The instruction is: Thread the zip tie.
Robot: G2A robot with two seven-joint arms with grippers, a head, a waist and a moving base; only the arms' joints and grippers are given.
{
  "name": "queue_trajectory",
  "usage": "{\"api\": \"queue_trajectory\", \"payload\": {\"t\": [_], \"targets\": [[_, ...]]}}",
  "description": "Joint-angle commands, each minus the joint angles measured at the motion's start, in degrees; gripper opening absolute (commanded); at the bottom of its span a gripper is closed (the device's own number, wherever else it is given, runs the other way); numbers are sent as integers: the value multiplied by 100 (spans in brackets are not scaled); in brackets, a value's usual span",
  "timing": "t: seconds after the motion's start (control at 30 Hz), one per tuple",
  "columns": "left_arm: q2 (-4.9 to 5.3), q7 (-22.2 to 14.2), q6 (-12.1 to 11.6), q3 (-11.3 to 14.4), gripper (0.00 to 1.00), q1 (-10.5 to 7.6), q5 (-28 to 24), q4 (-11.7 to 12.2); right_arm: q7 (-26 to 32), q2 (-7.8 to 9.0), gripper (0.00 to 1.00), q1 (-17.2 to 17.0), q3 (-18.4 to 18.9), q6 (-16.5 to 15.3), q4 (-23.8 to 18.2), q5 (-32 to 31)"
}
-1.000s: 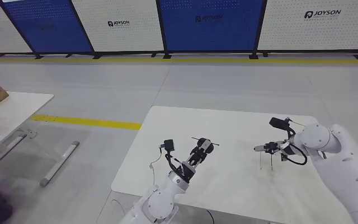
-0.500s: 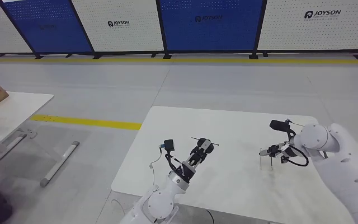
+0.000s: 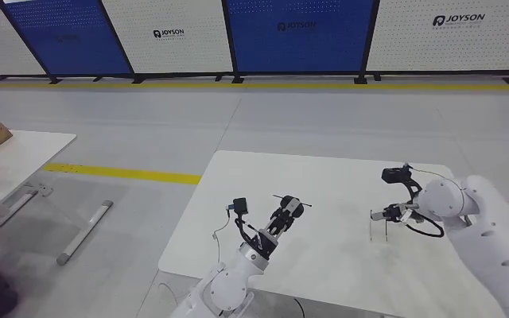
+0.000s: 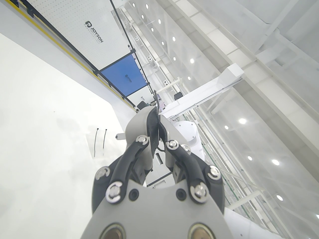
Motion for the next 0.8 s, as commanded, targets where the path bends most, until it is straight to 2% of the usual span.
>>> {"api": "queue_trajectory", "payload": {"t": [0.0,0.33,0.5,0.6,0.7,0.77], "targets": [[0,0,0,0,0,0,0,0,-19,41,100,29,-64,-56,24,61],[0,0,0,0,0,0,0,0,-56,49,100,10,-95,-74,43,170],[0,0,0,0,0,0,0,0,-19,65,100,-37,185,-294,230,948],[0,0,0,0,0,0,0,0,-19,97,100,-45,280,-294,282,1272],[0,0,0,0,0,0,0,0,-19,130,100,-29,268,-19,253,1225],[0,0,0,0,0,0,0,0,-19,143,100,-14,192,298,228,1076]]}}
